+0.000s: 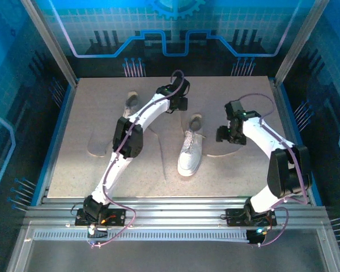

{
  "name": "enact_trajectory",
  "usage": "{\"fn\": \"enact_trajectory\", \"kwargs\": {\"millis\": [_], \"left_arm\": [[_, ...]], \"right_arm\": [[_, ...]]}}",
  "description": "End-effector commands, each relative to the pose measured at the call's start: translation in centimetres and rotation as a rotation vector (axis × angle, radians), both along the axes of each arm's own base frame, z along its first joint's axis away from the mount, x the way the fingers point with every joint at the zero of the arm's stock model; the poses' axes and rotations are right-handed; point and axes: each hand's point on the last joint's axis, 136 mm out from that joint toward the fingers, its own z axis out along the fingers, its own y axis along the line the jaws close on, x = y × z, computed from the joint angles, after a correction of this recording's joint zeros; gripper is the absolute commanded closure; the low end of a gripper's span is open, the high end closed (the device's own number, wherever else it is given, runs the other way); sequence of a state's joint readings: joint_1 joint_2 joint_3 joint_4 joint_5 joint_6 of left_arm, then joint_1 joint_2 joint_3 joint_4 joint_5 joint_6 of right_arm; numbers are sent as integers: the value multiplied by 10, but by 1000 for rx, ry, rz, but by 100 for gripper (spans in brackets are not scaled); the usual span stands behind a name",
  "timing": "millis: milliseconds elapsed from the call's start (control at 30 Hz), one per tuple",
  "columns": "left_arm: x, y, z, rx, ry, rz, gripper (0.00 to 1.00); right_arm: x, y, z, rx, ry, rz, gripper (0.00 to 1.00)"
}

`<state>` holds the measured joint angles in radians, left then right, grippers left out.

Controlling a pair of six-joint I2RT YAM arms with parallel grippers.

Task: Tie the shoes

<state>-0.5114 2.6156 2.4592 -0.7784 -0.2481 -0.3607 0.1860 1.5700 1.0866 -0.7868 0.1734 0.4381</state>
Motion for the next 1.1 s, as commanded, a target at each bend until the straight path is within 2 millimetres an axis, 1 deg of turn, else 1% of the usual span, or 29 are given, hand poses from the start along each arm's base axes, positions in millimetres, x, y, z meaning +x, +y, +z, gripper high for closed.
{"fn": "enact_trajectory", "kwargs": {"millis": [0, 33, 133, 200, 233, 300, 367, 400, 500, 600, 700, 733, 767, 867, 933, 1000, 1033, 1067], "left_arm": [[-12, -3, -28, 89, 58, -41, 40], [-14, -1, -35, 106, 69, -39, 40], [-20, 5, -49, 143, 103, -32, 42], [-25, 8, -56, 159, 127, -35, 47], [-27, 9, -56, 161, 136, -38, 54], [-30, 11, -54, 163, 146, -41, 74], [-32, 8, -45, 143, 146, -56, 94], [-33, 8, -38, 140, 137, -63, 100], [-32, 14, -6, 143, 77, -76, 100], [-33, 25, 30, 104, 8, -68, 100], [-38, 35, 70, 70, -73, -67, 100], [-41, 37, 83, 61, -100, -73, 100], [-44, 40, 95, 55, -124, -76, 100], [-57, 46, 130, 29, -197, -96, 100], [-67, 50, 152, 8, -241, -112, 100], [-79, 51, 172, -22, -281, -140, 100], [-86, 51, 184, -43, -304, -160, 100], [-94, 50, 193, -63, -323, -184, 100]], "right_arm": [[-23, -29, -11, -33, 80, -95, 23], [-25, -33, -15, -29, 90, -113, 22], [-24, -39, -23, -6, 103, -142, 22], [-21, -39, -27, 3, 108, -150, 22], [-19, -38, -30, 6, 112, -153, 22], [-16, -37, -33, 14, 118, -157, 22], [-12, -33, -38, 31, 134, -160, 22], [-10, -31, -39, 38, 138, -160, 23], [-3, -31, -44, 25, 144, -158, 24], [-1, -30, -53, 17, 164, -158, 26], [1, -27, -62, 11, 189, -148, 31], [1, -25, -65, 9, 201, -141, 36], [1, -22, -67, 8, 209, -133, 42], [3, -18, -71, 1, 202, -114, 66], [4, -17, -71, -3, 192, -103, 80], [7, -19, -67, -14, 163, -85, 91], [12, -18, -61, -6, 118, -68, 97], [15, -18, -54, 5, 65, -60, 100]]}}
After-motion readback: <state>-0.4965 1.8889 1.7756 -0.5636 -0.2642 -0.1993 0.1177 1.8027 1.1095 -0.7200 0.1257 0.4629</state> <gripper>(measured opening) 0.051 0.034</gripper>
